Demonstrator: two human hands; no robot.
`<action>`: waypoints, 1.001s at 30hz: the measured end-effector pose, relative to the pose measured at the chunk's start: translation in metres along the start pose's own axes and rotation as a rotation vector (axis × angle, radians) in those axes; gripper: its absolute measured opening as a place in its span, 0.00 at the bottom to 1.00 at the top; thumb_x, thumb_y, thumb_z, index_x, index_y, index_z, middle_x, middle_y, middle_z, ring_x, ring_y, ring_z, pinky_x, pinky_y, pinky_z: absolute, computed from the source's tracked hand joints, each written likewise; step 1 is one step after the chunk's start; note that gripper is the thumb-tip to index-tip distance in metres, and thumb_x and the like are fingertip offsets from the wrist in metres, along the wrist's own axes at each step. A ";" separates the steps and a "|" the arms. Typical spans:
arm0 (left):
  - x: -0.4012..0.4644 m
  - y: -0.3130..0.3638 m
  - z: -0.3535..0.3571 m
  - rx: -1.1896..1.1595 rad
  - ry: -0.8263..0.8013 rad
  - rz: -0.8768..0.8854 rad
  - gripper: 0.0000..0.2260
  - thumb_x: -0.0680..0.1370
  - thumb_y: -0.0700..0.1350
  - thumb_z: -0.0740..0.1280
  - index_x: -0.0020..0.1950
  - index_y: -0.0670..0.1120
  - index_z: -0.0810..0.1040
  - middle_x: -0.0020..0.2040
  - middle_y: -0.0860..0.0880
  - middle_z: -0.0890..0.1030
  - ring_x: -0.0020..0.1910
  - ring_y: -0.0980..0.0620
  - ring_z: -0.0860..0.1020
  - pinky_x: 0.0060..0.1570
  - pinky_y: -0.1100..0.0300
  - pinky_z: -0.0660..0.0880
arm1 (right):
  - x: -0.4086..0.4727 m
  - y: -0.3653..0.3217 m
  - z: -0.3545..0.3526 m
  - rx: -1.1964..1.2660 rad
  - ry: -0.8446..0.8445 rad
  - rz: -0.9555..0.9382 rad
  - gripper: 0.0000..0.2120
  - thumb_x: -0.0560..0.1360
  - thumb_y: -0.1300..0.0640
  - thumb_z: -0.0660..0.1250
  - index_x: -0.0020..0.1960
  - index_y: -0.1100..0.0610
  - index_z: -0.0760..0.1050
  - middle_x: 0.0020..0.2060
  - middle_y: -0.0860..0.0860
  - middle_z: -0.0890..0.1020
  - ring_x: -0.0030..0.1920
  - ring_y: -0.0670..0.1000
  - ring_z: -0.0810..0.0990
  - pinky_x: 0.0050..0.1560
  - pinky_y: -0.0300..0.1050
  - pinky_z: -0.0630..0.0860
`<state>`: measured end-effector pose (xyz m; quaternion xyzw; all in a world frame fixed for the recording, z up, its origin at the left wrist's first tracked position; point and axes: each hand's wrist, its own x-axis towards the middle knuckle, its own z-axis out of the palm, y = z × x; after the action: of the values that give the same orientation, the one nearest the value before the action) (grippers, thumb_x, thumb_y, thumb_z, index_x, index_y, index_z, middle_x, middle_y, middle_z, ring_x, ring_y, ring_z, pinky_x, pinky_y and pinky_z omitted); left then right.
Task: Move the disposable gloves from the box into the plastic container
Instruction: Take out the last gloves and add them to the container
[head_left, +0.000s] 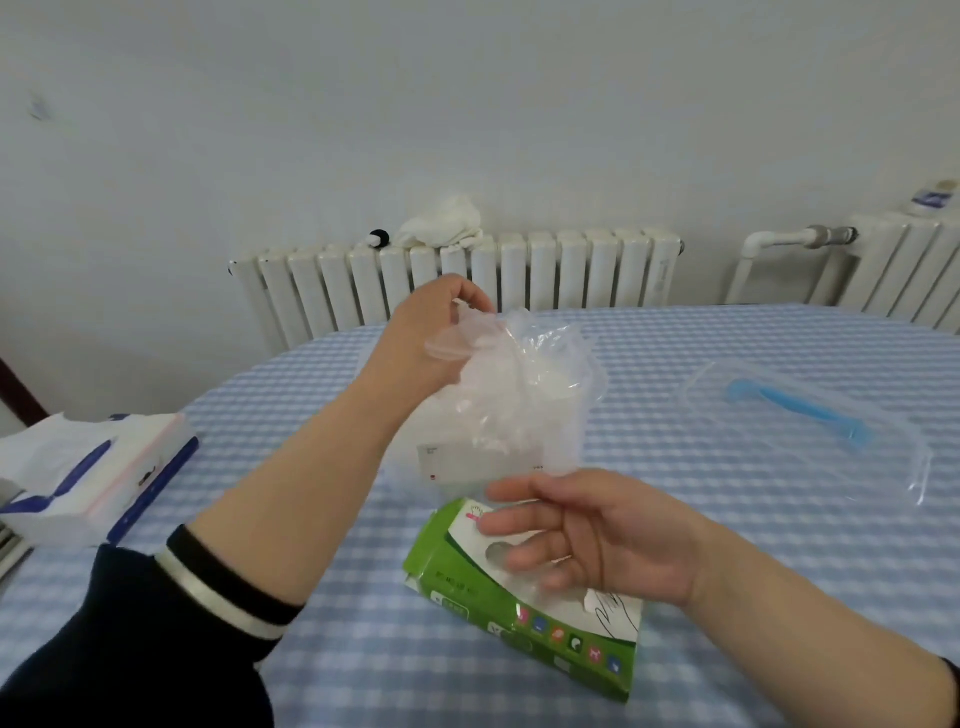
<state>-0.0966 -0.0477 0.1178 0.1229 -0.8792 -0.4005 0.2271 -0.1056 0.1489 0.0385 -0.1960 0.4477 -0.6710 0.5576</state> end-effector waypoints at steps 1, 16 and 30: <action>0.007 0.001 0.000 0.021 -0.012 0.005 0.06 0.77 0.40 0.68 0.51 0.49 0.76 0.42 0.49 0.77 0.26 0.55 0.70 0.17 0.68 0.64 | 0.001 0.001 0.006 -0.055 -0.068 -0.059 0.13 0.75 0.58 0.65 0.56 0.60 0.82 0.55 0.58 0.83 0.50 0.55 0.85 0.43 0.44 0.83; 0.064 -0.033 -0.009 0.781 -0.249 0.268 0.22 0.73 0.58 0.72 0.59 0.51 0.66 0.49 0.52 0.77 0.44 0.50 0.76 0.39 0.56 0.71 | 0.062 -0.075 0.013 -1.999 0.686 -0.087 0.26 0.83 0.41 0.41 0.60 0.50 0.74 0.56 0.51 0.79 0.66 0.57 0.70 0.73 0.66 0.45; 0.055 -0.063 -0.038 0.637 -0.147 0.243 0.22 0.72 0.55 0.74 0.63 0.55 0.73 0.62 0.52 0.69 0.63 0.50 0.64 0.61 0.58 0.61 | 0.042 -0.078 -0.013 -1.860 1.018 -0.522 0.11 0.81 0.50 0.59 0.58 0.51 0.77 0.57 0.49 0.77 0.59 0.54 0.73 0.63 0.48 0.62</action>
<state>-0.1233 -0.1349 0.1083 0.0529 -0.9822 -0.0838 0.1594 -0.1733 0.1130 0.0858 -0.3292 0.9027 -0.1700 -0.2186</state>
